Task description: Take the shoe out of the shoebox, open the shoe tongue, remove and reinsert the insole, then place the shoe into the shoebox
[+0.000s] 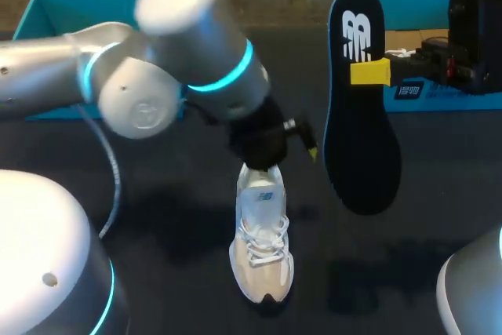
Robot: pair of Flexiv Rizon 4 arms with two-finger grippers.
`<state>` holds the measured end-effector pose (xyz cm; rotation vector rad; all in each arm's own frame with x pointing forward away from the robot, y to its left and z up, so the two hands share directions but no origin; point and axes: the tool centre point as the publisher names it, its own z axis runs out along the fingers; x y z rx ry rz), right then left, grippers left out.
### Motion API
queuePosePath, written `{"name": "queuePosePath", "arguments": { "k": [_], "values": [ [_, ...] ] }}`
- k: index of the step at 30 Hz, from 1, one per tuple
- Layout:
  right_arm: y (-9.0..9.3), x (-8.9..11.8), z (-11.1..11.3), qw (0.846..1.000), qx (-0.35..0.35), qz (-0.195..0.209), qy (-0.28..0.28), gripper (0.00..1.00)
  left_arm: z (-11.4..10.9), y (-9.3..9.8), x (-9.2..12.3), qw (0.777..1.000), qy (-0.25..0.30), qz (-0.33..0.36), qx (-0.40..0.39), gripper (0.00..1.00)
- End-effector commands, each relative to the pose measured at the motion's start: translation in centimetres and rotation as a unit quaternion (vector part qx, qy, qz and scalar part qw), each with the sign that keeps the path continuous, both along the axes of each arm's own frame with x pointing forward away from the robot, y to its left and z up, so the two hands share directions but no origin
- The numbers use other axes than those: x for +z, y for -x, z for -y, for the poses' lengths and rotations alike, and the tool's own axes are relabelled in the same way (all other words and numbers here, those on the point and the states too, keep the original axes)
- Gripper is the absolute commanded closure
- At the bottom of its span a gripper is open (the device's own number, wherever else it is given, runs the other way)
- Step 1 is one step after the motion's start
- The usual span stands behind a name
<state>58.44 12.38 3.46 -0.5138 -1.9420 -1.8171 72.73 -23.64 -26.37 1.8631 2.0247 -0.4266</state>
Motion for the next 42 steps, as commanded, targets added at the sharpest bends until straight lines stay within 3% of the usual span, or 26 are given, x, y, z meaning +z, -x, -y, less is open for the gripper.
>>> {"name": "queuePosePath", "arguments": {
  "k": [1,6,17,22,31,42],
  "values": [
    [-0.4,0.0,-0.3,1.000,0.003,-0.001,0.001,1.00,-3.0,0.2,4.4,0.975,0.224,0.000,0.005,0.00],
    [-0.4,0.0,-0.3,1.000,0.003,-0.001,0.001,1.00,-3.6,0.0,8.5,0.938,0.347,0.005,-0.010,0.00],
    [-0.4,0.0,-0.3,1.000,0.003,-0.001,0.001,1.00,-3.6,0.0,8.5,0.938,0.347,0.005,-0.010,0.00],
    [-0.4,0.0,-0.3,1.000,0.003,-0.001,0.001,1.00,-3.8,-1.2,9.7,0.906,0.417,0.067,-0.006,0.00],
    [-0.4,0.0,-0.3,1.000,0.003,-0.001,0.001,1.00,-4.0,-3.1,11.9,0.859,0.505,0.085,-0.013,0.00],
    [-8.1,-1.0,1.9,0.995,0.010,-0.096,0.008,1.00,-6.0,-4.6,14.6,0.818,0.565,0.101,-0.019,0.00]
  ]
}}
